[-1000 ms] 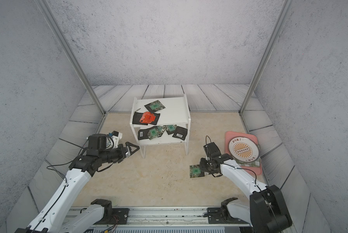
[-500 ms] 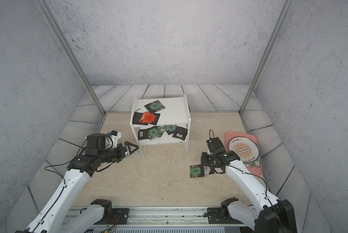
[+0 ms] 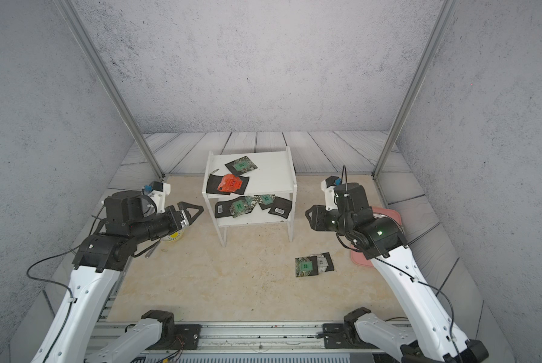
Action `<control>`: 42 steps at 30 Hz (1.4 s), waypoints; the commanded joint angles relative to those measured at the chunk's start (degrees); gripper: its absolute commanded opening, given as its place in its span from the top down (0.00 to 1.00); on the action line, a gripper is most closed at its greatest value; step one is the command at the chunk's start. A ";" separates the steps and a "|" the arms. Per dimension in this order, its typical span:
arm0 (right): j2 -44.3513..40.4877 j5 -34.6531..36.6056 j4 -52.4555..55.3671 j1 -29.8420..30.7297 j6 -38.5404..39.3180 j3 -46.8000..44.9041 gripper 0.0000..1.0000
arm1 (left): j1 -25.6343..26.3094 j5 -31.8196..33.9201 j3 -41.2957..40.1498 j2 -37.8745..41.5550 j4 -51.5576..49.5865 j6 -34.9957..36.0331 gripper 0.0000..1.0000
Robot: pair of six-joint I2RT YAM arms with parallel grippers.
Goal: Remove the tea bags from the shelf
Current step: Pick up the tea bag from the shelf.
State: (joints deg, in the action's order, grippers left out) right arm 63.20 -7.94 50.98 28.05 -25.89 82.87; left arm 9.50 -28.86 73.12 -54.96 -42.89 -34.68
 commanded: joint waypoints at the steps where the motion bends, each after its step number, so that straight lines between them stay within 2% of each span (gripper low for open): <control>1: 4.00 1.11 3.24 5.43 1.82 7.54 0.57 | 0.26 3.29 5.74 -1.86 -3.07 1.39 0.24; 4: 8.37 -2.68 2.06 6.62 2.06 13.14 0.58 | 0.26 5.73 8.23 -3.43 -3.15 1.02 0.29; 7: 14.23 -5.43 3.59 7.07 2.26 19.78 0.64 | 0.17 7.33 9.85 -5.02 -3.53 0.43 0.38; 13: 23.72 -9.49 4.42 8.64 2.28 30.16 0.70 | -0.73 6.69 11.80 -9.02 -1.75 0.10 0.40; 18: 32.44 -9.46 8.13 9.12 2.51 39.74 0.78 | -4.73 -1.00 7.67 -11.68 5.81 -4.04 0.49; 22: 37.81 -10.97 8.70 9.78 1.90 44.74 0.81 | -5.82 -6.42 5.59 -12.72 11.50 -6.34 0.49; 29: 44.36 -12.34 9.49 11.23 1.56 50.53 0.84 | -6.39 -9.68 3.69 -13.33 15.31 -7.74 0.46; 42: 50.28 -13.81 7.93 12.91 1.00 53.92 0.86 | -6.77 -11.94 1.07 -14.21 19.24 -9.67 0.49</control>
State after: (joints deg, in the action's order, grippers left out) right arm 111.20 -20.80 59.37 40.51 -24.01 134.87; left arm 3.22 -39.70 75.05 -68.84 -25.56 -44.07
